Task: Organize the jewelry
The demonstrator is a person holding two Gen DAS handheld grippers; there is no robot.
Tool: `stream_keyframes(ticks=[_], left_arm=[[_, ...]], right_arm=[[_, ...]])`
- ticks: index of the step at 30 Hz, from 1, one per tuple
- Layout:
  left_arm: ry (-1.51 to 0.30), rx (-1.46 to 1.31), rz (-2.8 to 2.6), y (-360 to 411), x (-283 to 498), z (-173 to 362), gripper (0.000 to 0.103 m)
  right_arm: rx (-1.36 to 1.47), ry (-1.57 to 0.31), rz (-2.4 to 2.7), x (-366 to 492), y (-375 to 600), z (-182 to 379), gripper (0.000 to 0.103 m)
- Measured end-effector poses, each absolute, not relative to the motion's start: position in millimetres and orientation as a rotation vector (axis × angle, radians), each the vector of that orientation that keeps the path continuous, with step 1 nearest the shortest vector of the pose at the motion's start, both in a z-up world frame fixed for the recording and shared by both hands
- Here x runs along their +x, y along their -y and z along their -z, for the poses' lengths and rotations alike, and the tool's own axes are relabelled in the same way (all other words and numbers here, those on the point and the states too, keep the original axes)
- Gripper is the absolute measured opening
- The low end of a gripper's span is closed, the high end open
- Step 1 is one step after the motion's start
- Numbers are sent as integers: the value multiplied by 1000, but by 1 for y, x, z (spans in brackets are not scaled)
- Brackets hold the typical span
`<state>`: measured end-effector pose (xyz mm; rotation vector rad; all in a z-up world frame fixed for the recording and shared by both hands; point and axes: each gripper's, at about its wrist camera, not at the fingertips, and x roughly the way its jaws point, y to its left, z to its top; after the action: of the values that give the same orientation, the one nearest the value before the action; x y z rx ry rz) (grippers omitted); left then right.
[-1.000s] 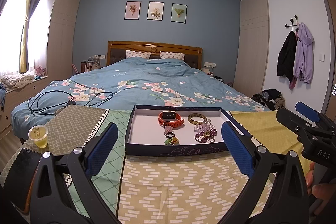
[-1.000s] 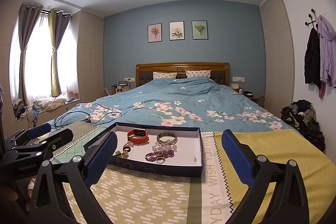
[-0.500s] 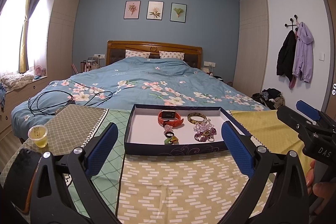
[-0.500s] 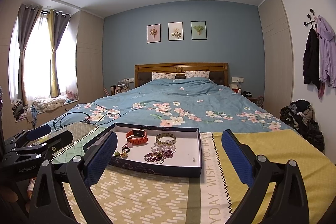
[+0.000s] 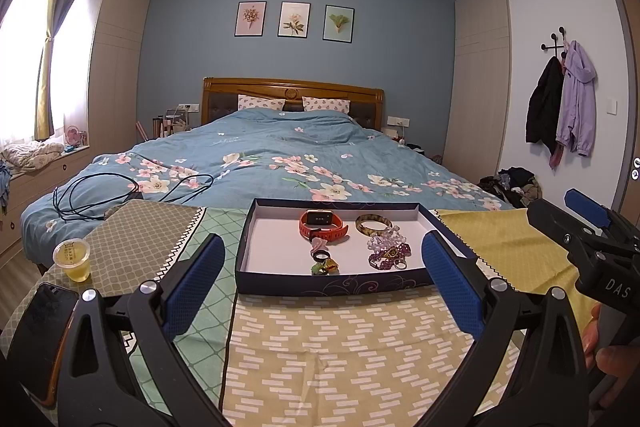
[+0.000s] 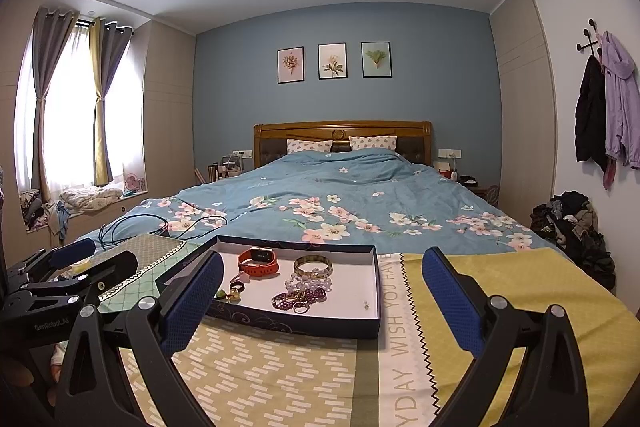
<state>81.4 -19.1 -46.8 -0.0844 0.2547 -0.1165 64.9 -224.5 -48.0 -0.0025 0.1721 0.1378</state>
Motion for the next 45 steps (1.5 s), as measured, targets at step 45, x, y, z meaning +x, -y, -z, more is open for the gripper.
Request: stream_keyframes(ticks=[45], left_arm=[[-332,-93,132,17,89,51,97]], right_arm=[[-15,-305,-94,85,248,57,96]])
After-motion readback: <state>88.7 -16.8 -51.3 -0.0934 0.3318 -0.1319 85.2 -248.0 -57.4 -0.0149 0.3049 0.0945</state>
